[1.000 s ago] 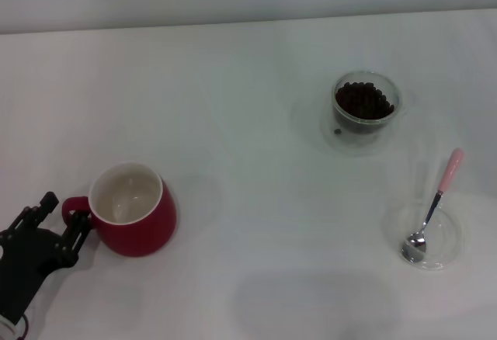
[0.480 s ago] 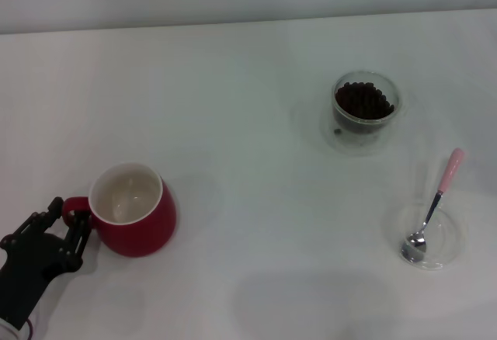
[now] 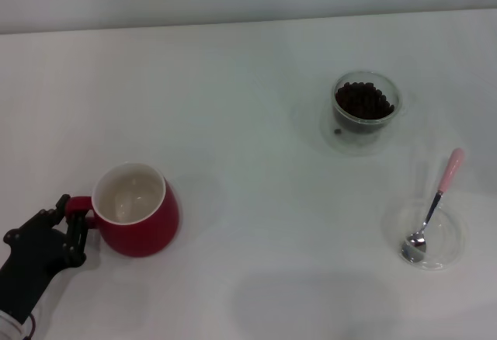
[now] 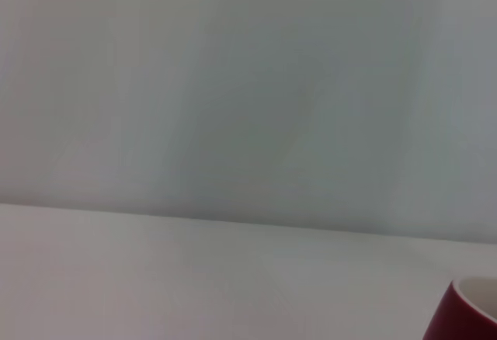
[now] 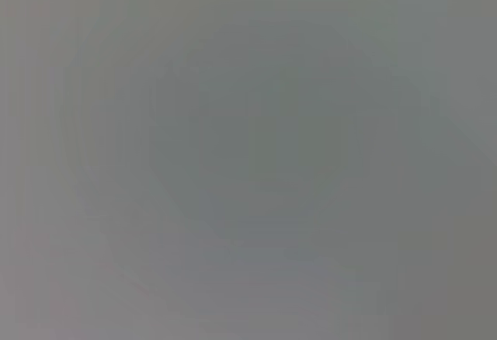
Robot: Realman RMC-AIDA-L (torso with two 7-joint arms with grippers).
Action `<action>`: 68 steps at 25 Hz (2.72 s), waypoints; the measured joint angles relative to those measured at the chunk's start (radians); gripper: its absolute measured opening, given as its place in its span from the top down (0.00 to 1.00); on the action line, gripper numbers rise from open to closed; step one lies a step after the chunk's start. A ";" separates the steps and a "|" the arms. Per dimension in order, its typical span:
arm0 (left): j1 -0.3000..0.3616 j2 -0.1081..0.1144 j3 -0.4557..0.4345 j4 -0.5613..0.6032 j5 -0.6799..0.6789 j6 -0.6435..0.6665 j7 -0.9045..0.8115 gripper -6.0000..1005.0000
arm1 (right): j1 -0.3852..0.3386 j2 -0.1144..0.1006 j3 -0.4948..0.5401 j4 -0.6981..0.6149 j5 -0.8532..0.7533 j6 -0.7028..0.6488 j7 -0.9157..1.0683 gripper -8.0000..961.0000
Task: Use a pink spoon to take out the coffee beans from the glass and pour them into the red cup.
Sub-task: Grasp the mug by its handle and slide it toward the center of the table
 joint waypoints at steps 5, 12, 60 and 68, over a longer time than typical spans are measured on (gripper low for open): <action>-0.003 0.001 0.001 0.000 0.001 0.001 0.000 0.81 | -0.004 0.000 0.001 0.000 0.000 0.000 0.000 0.19; -0.026 0.002 0.001 -0.001 0.024 0.002 0.000 0.82 | -0.005 0.004 0.003 0.000 0.002 0.001 0.000 0.19; -0.359 -0.001 -0.007 -0.039 0.281 0.244 -0.017 0.83 | -0.008 0.014 0.003 0.002 0.002 0.010 0.000 0.19; -0.355 -0.001 -0.005 -0.042 0.293 0.248 -0.021 0.77 | -0.012 0.022 0.003 0.000 0.002 0.009 0.000 0.19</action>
